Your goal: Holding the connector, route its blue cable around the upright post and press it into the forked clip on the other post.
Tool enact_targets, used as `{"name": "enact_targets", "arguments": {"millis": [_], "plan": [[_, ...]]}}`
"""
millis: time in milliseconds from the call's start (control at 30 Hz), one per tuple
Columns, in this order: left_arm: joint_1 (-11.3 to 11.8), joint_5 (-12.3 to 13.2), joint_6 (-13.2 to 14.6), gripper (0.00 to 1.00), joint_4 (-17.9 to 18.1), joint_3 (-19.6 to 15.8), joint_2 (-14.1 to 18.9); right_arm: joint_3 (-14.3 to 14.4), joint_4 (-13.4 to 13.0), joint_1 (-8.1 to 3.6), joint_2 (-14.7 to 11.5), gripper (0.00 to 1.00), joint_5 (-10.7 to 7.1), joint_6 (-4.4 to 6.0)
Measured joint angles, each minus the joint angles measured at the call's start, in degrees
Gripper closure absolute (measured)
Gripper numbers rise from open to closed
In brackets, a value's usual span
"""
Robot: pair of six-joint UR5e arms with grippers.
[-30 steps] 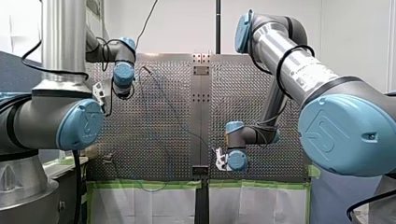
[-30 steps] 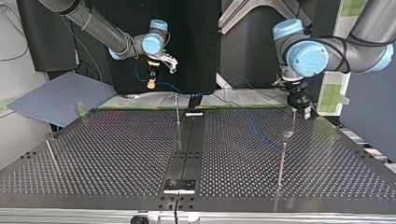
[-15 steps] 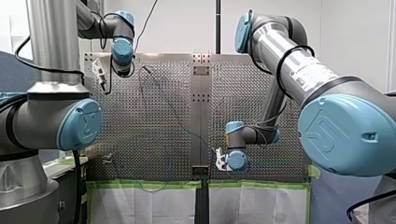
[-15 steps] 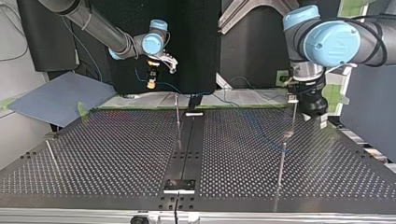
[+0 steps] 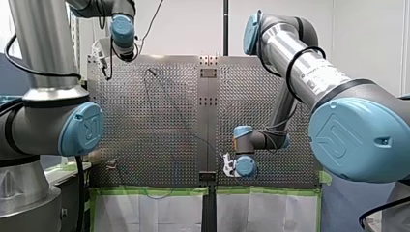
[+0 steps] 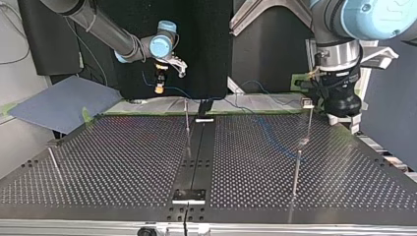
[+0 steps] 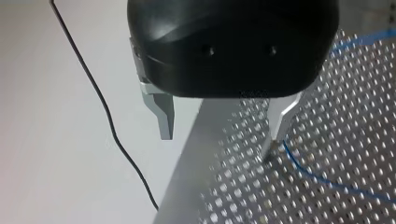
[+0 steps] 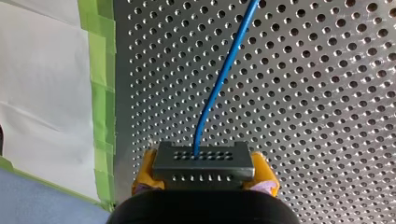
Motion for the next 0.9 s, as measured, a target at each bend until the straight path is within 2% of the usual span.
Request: {"name": "enact_targets", "arguments": {"millis": [233,667,900], "plan": [[-0.1,3.2,0.0,0.0,-2.6,0.5,3.2,-0.2,0.0,0.0,0.0,0.62,-0.01,-0.01],[-0.2,9.9,-0.1,0.0,-2.8,-0.2,9.9,-0.2,0.1,-0.01,0.0,0.62,-0.01,-0.12],[-0.6,13.2,1.4,0.0,-2.7,-1.1,9.5,-0.2,0.1,0.01,0.0,0.62,-0.01,-0.11]]}}
